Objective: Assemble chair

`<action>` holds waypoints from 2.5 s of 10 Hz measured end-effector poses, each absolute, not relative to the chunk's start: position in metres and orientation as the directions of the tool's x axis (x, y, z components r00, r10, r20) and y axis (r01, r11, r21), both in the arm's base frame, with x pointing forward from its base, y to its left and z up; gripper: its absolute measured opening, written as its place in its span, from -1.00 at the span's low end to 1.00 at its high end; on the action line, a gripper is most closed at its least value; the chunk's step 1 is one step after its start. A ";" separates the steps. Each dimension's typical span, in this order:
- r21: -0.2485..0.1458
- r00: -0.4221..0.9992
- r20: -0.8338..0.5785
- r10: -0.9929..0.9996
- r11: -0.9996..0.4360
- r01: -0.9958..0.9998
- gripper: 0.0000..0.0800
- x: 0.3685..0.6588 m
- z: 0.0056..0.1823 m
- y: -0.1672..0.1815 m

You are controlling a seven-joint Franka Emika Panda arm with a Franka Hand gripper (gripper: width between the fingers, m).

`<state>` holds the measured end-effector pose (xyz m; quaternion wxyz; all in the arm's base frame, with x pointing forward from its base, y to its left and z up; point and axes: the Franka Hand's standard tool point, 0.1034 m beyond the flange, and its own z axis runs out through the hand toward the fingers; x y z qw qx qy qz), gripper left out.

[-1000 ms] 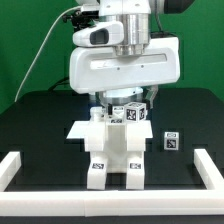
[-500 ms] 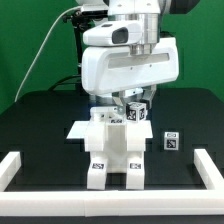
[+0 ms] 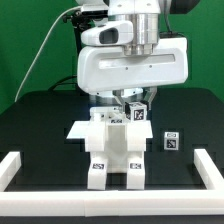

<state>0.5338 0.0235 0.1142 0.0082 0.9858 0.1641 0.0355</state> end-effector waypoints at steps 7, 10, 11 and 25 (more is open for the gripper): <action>-0.011 0.984 0.075 -0.160 -0.987 -0.160 -0.29 0.534 0.114 0.024; -0.030 0.941 0.070 -0.330 -0.944 -0.329 -0.29 0.534 0.114 0.025; -0.043 0.905 0.064 -0.421 -0.907 -0.419 -0.29 0.534 0.114 0.026; -0.072 0.966 0.070 -0.248 -0.967 -0.243 0.62 0.537 0.117 0.031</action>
Offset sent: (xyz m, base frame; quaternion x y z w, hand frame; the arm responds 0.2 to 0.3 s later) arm 0.0000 0.0000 0.0000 0.0000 0.0000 0.1296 0.9916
